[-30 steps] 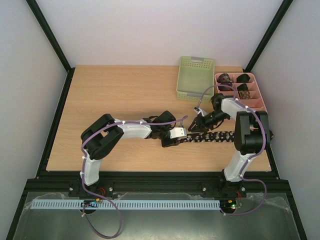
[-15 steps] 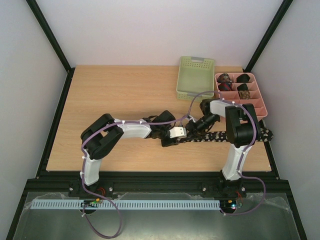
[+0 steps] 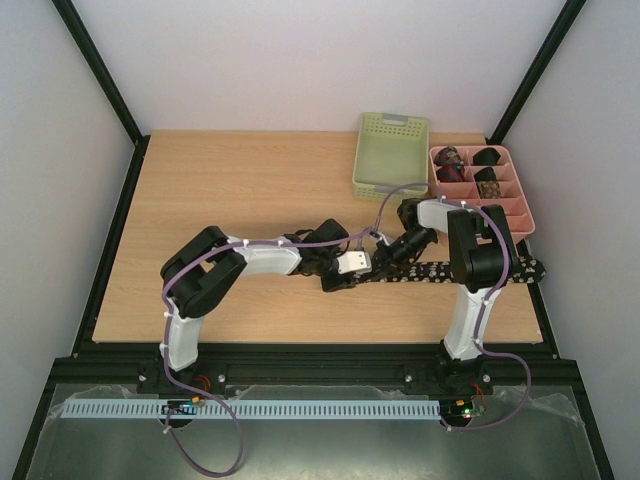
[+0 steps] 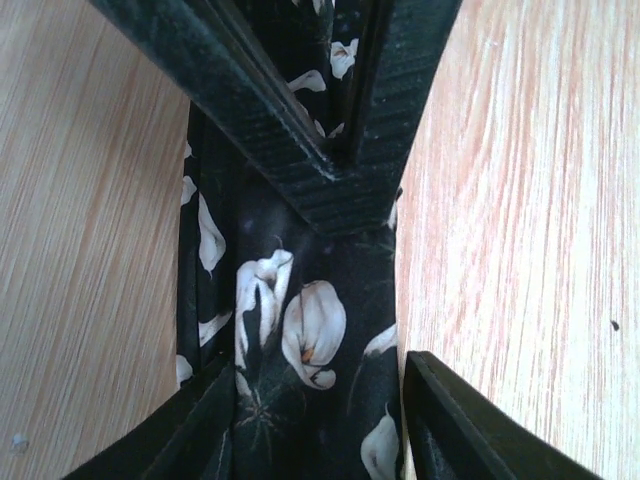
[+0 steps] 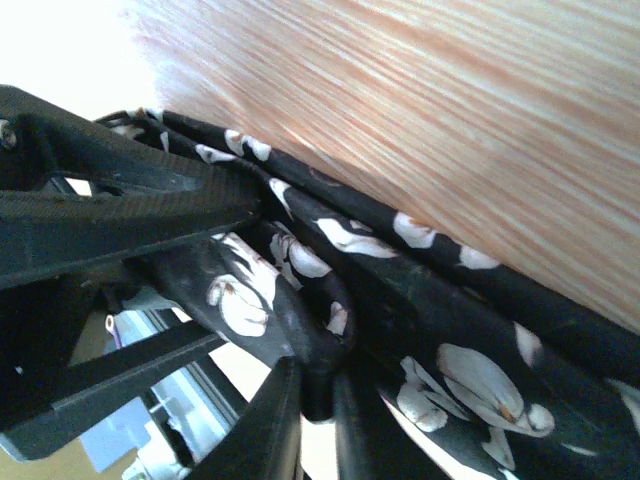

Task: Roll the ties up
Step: Roll the tie at the center of the board.

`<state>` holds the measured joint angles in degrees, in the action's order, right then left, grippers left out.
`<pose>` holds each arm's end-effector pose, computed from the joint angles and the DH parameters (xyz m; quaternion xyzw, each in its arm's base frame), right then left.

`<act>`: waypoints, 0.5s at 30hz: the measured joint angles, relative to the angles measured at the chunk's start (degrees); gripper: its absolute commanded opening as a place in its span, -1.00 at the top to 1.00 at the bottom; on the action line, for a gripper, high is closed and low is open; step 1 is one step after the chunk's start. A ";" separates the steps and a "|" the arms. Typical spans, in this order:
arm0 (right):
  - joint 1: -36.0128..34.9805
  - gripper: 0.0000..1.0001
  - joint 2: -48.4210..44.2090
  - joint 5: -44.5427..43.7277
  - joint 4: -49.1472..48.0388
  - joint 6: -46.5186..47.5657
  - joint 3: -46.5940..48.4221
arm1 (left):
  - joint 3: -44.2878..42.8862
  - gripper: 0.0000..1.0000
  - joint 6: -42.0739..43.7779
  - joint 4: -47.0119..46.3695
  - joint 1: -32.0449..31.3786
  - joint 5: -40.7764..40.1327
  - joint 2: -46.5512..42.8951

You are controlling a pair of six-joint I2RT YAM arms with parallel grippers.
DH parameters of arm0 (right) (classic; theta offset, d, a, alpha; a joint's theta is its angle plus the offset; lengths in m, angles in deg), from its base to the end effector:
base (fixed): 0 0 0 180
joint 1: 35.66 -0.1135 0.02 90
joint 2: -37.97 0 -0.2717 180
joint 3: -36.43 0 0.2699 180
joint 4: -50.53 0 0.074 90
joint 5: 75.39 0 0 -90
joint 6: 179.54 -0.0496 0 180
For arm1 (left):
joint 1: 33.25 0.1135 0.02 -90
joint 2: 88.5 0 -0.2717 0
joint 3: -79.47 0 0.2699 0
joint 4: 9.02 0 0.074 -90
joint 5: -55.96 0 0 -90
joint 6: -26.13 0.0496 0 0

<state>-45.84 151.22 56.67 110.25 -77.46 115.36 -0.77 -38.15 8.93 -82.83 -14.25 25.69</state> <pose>0.3311 0.0932 0.1004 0.1677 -0.9177 -0.3591 0.0269 0.2658 -0.3380 0.1157 0.6132 0.7030 -0.2254 0.2810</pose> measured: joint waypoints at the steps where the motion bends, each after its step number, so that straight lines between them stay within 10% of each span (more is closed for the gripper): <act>1: 0.00 0.97 0.00 0.17 0.00 -0.11 0.22 | 0.00 -0.16 -0.17 0.00 0.09 0.09 -0.04; 15: -0.04 0.97 -0.02 2.23 -0.31 -0.76 1.27 | 1.79 -0.45 -0.57 0.33 1.62 0.17 -1.79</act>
<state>-45.88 151.20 58.90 109.95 -78.23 116.63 1.02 -38.72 9.25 -81.21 -14.07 23.90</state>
